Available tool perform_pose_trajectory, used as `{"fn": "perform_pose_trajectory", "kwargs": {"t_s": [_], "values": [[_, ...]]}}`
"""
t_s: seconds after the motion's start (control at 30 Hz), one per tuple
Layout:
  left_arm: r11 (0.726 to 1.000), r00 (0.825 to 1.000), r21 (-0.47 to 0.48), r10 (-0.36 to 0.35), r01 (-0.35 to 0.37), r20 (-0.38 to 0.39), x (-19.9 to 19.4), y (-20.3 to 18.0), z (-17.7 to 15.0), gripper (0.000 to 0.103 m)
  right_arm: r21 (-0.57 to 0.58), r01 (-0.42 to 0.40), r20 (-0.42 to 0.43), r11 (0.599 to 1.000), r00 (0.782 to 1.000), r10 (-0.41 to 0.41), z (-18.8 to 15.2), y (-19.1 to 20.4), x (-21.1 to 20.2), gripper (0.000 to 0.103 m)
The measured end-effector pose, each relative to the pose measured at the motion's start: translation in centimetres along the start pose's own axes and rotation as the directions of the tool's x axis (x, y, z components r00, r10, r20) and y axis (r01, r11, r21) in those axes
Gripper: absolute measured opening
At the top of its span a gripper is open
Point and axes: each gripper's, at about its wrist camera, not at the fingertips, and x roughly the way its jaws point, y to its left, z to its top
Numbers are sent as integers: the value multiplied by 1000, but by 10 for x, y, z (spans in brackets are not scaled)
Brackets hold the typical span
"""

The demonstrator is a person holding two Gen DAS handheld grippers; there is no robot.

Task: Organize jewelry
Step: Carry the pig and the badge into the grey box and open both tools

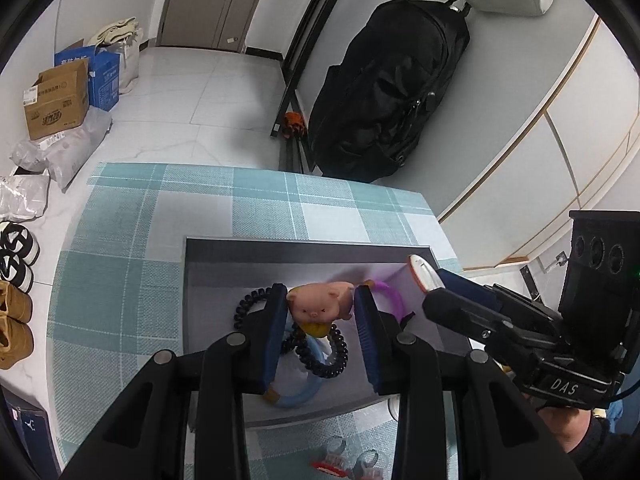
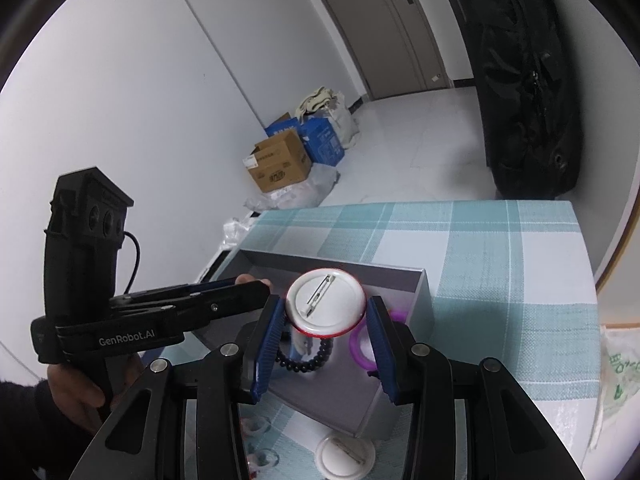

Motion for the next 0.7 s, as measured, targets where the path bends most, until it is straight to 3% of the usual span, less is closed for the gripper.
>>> {"fn": "perform_pose_trajectory", "kwargs": {"t_s": [0.33, 0.47, 0.57, 0.63, 0.67, 0.7], "values": [[1000, 1000, -15, -9, 9, -6, 6, 0, 1, 29, 8, 14, -4, 1000, 1000, -14, 0, -4, 4, 41], [998, 999, -37, -48, 48, -12, 7, 1, 3, 30, -7, 22, -4, 1000, 1000, -22, 0, -1, 5, 42], [995, 996, -62, -82, 81, -24, 7, 2, 3, 40, -21, 32, 13, 999, 999, -32, 0, 2, 2, 44], [993, 995, -66, -97, 96, -18, 4, 0, 2, 44, -26, 28, 31, 999, 999, -27, 0, 4, -4, 57], [995, 996, -58, -87, 87, -5, 1, -1, 1, 48, -31, 32, 43, 999, 999, -30, 0, 5, -7, 59], [996, 997, -51, -75, 75, 5, -2, -2, 0, 60, -39, 40, 57, 998, 998, -37, 0, 7, -10, 60]]}}
